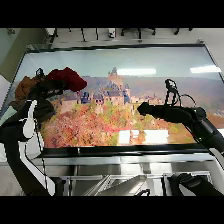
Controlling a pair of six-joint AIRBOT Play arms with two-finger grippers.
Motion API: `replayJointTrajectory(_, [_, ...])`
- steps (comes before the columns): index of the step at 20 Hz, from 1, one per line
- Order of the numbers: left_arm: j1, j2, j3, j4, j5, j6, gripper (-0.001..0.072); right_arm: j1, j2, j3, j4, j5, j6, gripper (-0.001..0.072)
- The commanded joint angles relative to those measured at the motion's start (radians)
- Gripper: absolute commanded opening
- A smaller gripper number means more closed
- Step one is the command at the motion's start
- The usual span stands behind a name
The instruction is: Fold the shirts.
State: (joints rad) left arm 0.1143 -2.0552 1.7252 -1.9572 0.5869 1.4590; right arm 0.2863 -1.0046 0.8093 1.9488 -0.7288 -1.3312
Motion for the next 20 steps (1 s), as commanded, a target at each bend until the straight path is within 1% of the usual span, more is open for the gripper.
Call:
replayJointTrajectory(1, [0.003, -0.055, 0.091, 0.000, 0.089, -0.001, 0.0014, 0.000, -0.001, 0.000, 0.012, 0.000, 0.000, 0.0663])
replayJointTrajectory(3, [-0.011, -0.049, 0.147, -0.001, 0.157, 0.001, 0.0014, 0.000, -0.001, 0.000, 0.026, -0.001, 0.000, 0.0662])
replayJointTrajectory(4, [-0.026, -0.040, 0.190, -0.007, 0.207, 0.020, 0.0014, 0.000, -0.001, 0.000, 0.027, -0.004, 0.000, 0.0662])
replayJointTrajectory(6, [-0.075, 0.000, 0.277, -0.010, 0.320, 0.089, 0.0014, 0.000, -0.001, 0.000, 0.039, -0.034, 0.000, 0.0657])
replayJointTrajectory(7, [-0.108, 0.029, 0.311, -0.009, 0.377, 0.097, 0.0014, 0.000, -0.001, 0.000, 0.038, -0.058, 0.000, 0.0575])
replayJointTrajectory(8, [-0.145, 0.072, 0.328, -0.010, 0.428, 0.097, 0.0014, 0.000, -0.001, 0.000, 0.038, -0.078, -0.008, 0.0454])
replayJointTrajectory(9, [-0.183, 0.120, 0.329, -0.010, 0.465, 0.097, 0.0014, 0.000, 0.000, 0.000, 0.037, -0.082, -0.026, 0.0430])
replayJointTrajectory(12, [-0.315, 0.284, 0.243, -0.010, 0.563, 0.084, 0.0014, -0.013, 0.024, 0.006, 0.036, -0.102, -0.037, 0.0430])
replayJointTrajectory(15, [-0.475, 0.411, 0.073, -0.010, 0.648, 0.037, 0.0014, -0.080, 0.097, 0.022, 0.038, -0.229, -0.084, 0.0431])
replayJointTrajectory(17, [-0.605, 0.479, -0.070, -0.010, 0.637, 0.009, 0.0014, -0.155, 0.160, 0.023, 0.038, -0.289, -0.113, 0.0431])
replayJointTrajectory(20, [-0.780, 0.520, -0.235, -0.009, 0.554, -0.040, 0.0014, -0.273, 0.214, 0.023, 0.038, -0.380, -0.129, 0.0431])
